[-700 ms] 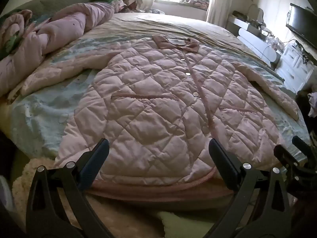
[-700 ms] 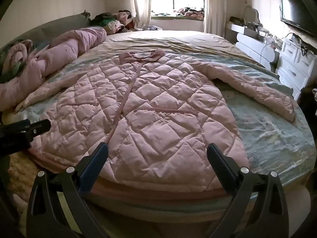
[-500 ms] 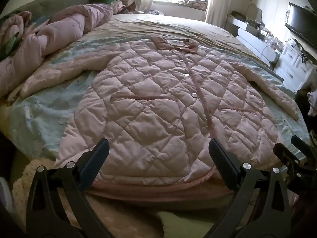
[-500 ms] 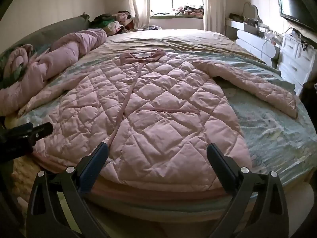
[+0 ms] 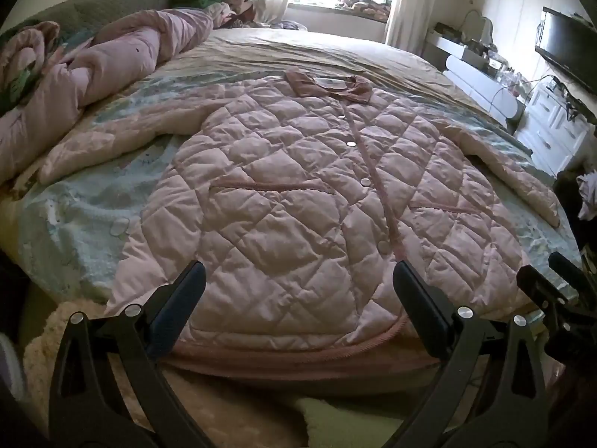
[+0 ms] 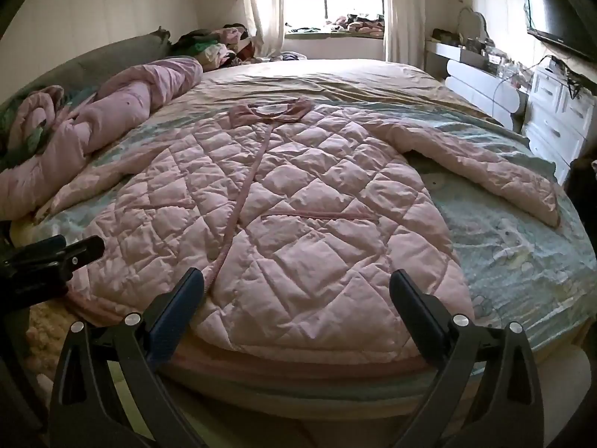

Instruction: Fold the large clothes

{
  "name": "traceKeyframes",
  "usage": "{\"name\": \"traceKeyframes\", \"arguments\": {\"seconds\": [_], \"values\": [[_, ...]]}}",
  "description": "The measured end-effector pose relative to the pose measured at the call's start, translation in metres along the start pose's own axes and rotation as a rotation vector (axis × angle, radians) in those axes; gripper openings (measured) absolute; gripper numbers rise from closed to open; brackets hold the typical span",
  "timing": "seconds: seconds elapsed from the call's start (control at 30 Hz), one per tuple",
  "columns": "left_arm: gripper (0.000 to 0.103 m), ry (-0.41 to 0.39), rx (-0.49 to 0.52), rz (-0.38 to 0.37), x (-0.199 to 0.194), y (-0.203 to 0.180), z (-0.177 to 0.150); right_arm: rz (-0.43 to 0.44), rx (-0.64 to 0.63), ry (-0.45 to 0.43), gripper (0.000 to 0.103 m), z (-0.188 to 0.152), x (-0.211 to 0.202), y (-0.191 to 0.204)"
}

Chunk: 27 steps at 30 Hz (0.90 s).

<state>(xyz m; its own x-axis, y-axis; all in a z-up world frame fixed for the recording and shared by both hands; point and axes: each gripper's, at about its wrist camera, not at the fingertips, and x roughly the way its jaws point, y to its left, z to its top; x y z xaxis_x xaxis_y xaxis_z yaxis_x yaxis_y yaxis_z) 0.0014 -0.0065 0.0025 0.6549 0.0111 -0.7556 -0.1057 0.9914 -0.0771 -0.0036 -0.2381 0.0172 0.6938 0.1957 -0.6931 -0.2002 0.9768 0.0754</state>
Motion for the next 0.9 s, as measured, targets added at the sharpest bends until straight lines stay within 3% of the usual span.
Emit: {"name": "traceKeyframes", "arguments": {"seconds": [0.9], "values": [[0.094,-0.006,-0.001,-0.005,-0.0006,0.0025,-0.0003,0.008,-0.005,-0.005,0.099,0.0013,-0.0009,0.0045]]}}
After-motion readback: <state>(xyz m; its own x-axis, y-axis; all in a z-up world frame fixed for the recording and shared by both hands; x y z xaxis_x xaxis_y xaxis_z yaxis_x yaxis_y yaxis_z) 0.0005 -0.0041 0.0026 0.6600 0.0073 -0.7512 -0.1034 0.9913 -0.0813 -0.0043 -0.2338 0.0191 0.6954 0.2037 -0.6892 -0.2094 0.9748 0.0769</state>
